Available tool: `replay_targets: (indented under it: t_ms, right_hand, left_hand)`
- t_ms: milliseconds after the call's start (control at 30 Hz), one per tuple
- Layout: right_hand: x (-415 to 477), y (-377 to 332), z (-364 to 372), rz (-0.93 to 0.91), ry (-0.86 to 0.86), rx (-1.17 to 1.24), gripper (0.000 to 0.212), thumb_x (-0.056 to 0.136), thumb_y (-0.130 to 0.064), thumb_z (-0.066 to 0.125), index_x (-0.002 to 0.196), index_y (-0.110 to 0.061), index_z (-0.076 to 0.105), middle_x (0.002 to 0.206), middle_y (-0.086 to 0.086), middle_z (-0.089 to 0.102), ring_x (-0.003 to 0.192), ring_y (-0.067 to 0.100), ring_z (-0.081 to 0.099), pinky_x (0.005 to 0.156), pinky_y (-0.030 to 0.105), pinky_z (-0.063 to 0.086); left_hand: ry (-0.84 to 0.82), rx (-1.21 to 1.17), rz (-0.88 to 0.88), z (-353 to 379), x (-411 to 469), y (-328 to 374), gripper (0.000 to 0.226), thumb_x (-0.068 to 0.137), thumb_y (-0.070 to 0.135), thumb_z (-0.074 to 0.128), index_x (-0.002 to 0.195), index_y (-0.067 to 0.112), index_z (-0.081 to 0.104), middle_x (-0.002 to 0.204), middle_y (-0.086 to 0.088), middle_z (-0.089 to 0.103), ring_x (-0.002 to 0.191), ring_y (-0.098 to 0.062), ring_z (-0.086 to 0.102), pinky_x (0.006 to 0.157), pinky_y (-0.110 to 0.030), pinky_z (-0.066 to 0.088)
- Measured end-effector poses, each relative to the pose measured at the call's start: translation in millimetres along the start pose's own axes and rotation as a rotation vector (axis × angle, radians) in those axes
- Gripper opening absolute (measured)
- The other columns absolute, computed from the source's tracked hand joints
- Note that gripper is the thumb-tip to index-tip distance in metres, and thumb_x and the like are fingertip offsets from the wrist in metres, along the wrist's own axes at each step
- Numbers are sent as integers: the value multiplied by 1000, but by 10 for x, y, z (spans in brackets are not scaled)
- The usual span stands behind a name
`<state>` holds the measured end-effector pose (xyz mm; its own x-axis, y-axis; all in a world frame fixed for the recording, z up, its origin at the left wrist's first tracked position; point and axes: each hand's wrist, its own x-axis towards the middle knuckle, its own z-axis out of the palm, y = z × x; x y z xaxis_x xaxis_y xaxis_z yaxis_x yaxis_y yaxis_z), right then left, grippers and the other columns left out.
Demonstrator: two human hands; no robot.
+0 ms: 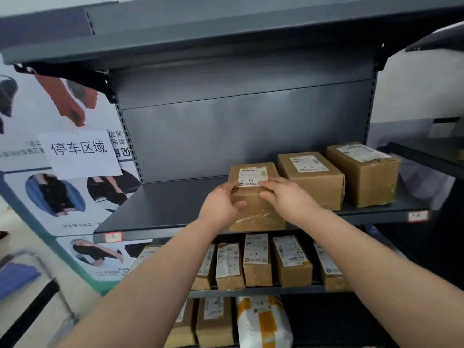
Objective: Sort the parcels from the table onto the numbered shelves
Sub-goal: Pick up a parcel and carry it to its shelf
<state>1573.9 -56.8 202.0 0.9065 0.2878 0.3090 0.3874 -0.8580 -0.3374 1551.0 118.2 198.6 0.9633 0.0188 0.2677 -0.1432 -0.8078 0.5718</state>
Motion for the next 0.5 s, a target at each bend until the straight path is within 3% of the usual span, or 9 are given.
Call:
replay_targets:
  t_ms: [100, 233, 500]
  right_hand:
    - [182, 92, -58, -71, -35, -150, 45, 101, -43, 39, 142, -25, 46, 146, 1, 45, 136, 22, 33, 110, 40, 30]
    - [351, 158, -17, -73, -71, -179, 41, 103, -36, 37, 138, -19, 49, 141, 7, 50, 131, 26, 39, 106, 41, 35]
    - [435, 191, 97, -49, -42, -231, 41, 104, -30, 33, 142, -16, 41, 154, 11, 33, 143, 27, 28, 111, 42, 31]
  left_hand:
    - [-27, 47, 1, 31, 193, -26, 62, 88, 25, 68, 145, 22, 44, 140, -2, 54, 125, -21, 51, 104, -34, 42]
    - [-13, 76, -32, 137, 428, -16, 62, 89, 23, 67, 146, 23, 43, 139, -3, 54, 124, -22, 52, 100, -31, 43]
    - [26, 78, -33, 268, 580, -72, 60, 90, 23, 64, 145, 24, 42, 140, -4, 51, 123, -24, 52, 99, -34, 43]
